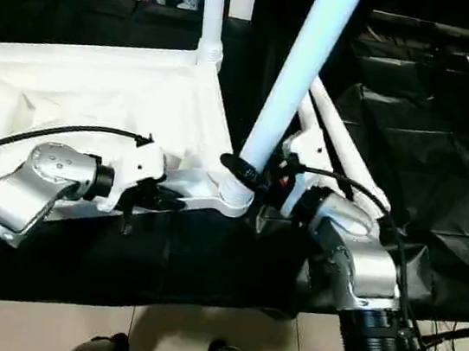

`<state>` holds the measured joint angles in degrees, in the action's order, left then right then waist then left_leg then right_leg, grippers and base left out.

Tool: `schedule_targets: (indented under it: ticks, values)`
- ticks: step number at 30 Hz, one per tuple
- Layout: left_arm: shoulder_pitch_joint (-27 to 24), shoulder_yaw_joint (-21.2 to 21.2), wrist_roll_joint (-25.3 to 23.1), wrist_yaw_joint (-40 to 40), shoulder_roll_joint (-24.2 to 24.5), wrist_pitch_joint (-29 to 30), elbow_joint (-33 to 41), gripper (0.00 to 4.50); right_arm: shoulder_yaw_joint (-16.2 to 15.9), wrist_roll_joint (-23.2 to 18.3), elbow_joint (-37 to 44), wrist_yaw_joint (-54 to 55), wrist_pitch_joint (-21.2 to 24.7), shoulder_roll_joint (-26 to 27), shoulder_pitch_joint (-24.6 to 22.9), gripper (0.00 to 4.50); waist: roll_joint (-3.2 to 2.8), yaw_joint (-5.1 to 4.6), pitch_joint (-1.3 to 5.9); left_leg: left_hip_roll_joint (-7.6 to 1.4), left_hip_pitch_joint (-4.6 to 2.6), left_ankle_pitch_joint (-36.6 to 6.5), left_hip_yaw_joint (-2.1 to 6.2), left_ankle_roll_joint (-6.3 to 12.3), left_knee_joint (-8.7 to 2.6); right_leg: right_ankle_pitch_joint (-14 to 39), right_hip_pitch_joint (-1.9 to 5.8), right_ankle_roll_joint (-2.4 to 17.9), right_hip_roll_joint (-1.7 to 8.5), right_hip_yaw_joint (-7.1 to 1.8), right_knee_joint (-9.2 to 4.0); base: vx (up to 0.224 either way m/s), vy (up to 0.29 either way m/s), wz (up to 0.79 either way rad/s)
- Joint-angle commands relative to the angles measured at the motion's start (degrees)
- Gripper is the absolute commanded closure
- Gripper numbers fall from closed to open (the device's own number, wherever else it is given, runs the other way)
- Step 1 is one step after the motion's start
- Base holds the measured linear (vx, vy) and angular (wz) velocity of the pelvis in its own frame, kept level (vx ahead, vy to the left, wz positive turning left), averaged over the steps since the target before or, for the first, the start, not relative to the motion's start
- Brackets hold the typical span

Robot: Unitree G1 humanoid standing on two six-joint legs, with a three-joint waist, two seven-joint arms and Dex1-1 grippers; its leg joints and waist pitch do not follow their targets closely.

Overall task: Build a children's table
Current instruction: Insert table leg to table base

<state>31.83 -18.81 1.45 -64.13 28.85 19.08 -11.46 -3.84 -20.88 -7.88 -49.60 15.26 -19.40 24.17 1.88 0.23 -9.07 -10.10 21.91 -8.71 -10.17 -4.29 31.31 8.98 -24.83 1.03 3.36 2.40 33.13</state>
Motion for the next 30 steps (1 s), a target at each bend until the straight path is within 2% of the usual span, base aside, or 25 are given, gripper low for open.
schedule_targets:
  ticks: [1, 3, 5, 8, 12, 20, 23, 28, 30]
  values:
    - [-1.82, -2.71, 0.08, -4.70, 1.27, -1.01, 0.79, 4.50, -4.97, 2.65, -6.07, -2.42, 3.72, -1.57, -3.68, 2.66, -0.80, 0.53, 2.71, -2.64, -0.71, -14.77, 0.79, 4.47, -3.54, 14.83, 2.93, 12.00, 4.19, -2.80, -4.10, 0.000, 0.000, 0.00]
    - [-1.89, -3.02, 0.32, -6.18, 1.89, -1.75, 1.25, 4.50, -6.07, 3.05, -5.83, -5.37, 3.51, -3.06, -3.17, 2.66, -0.82, 0.56, 2.84, -2.60, -0.53, -11.52, 0.69, 5.54, -3.42, 10.32, 3.34, 13.31, 4.10, -2.66, -3.62, 0.000, 0.000, 0.00]
    - [-1.81, -3.12, 0.24, -6.42, 2.04, -2.08, 1.23, 4.50, -6.65, 3.30, -5.79, -6.65, 3.29, -3.73, -2.93, 2.66, -0.79, 0.58, 2.81, -2.60, -0.60, -10.88, 0.59, 6.03, -3.35, 9.13, 3.38, 13.70, 4.05, -2.66, -3.56, 0.000, 0.000, 0.00]
    - [-1.50, -3.35, 0.18, -7.31, 2.43, -2.98, 0.88, 4.50, -8.03, 4.30, -6.64, -9.51, 2.96, -5.32, -1.91, 2.66, -0.86, 0.80, 2.68, -2.76, -0.81, -10.89, 0.58, 6.29, -3.42, 10.40, 3.39, 14.07, 4.14, -2.61, -3.63, 0.000, 0.000, 0.00]
    - [-1.25, -3.61, 0.65, -8.85, 3.02, -4.02, 1.25, 4.50, -8.83, 5.80, -9.35, -11.23, 1.38, -6.02, -0.15, 2.66, -0.90, 0.93, 2.54, -2.94, -1.05, -13.47, 0.65, 4.99, -3.64, 14.35, 3.21, 13.68, 4.24, -2.66, -3.94, 0.000, 0.000, 0.00]
    - [-1.14, -3.85, 0.31, -8.59, 2.95, -4.56, 0.38, 4.50, -10.96, 6.55, -12.89, -15.48, 0.59, -6.25, 2.13, 2.66, -0.69, 1.11, 2.81, -2.87, -1.02, -12.04, 0.57, 5.34, -3.48, 12.42, 3.37, 14.20, 4.22, -2.70, -3.67, 0.000, 0.000, 0.00]
    - [-1.10, -3.91, 0.34, -8.66, 3.04, -4.79, 0.21, 4.50, -11.29, 6.38, -13.45, -16.62, 0.45, -6.26, 2.19, 2.66, -0.62, 1.13, 2.60, -2.91, -1.06, -13.25, 0.61, 5.14, -3.61, 14.70, 3.31, 13.90, 4.29, -2.70, -3.92, 0.000, 0.000, 0.00]
    - [-0.79, -3.91, 0.20, -8.54, 3.31, -5.06, -0.37, 4.50, -11.51, 7.48, -14.88, -16.60, -1.01, -6.03, 2.26, 2.66, -0.66, 1.26, 2.25, -3.02, -1.45, -16.58, 0.81, 3.93, -4.05, 21.64, 3.10, 12.24, 4.49, -2.77, -4.59, 0.000, 0.000, 0.00]
    - [-0.77, -3.85, 0.14, -8.25, 3.30, -4.86, -0.51, 4.50, -11.38, 7.86, -15.19, -15.60, -1.61, -5.64, 1.95, 2.66, -0.61, 1.29, 2.42, -3.10, -1.51, -16.37, 0.91, 3.64, -4.09, 22.06, 3.20, 12.02, 4.56, -2.84, -4.54, 0.000, 0.000, 0.00]
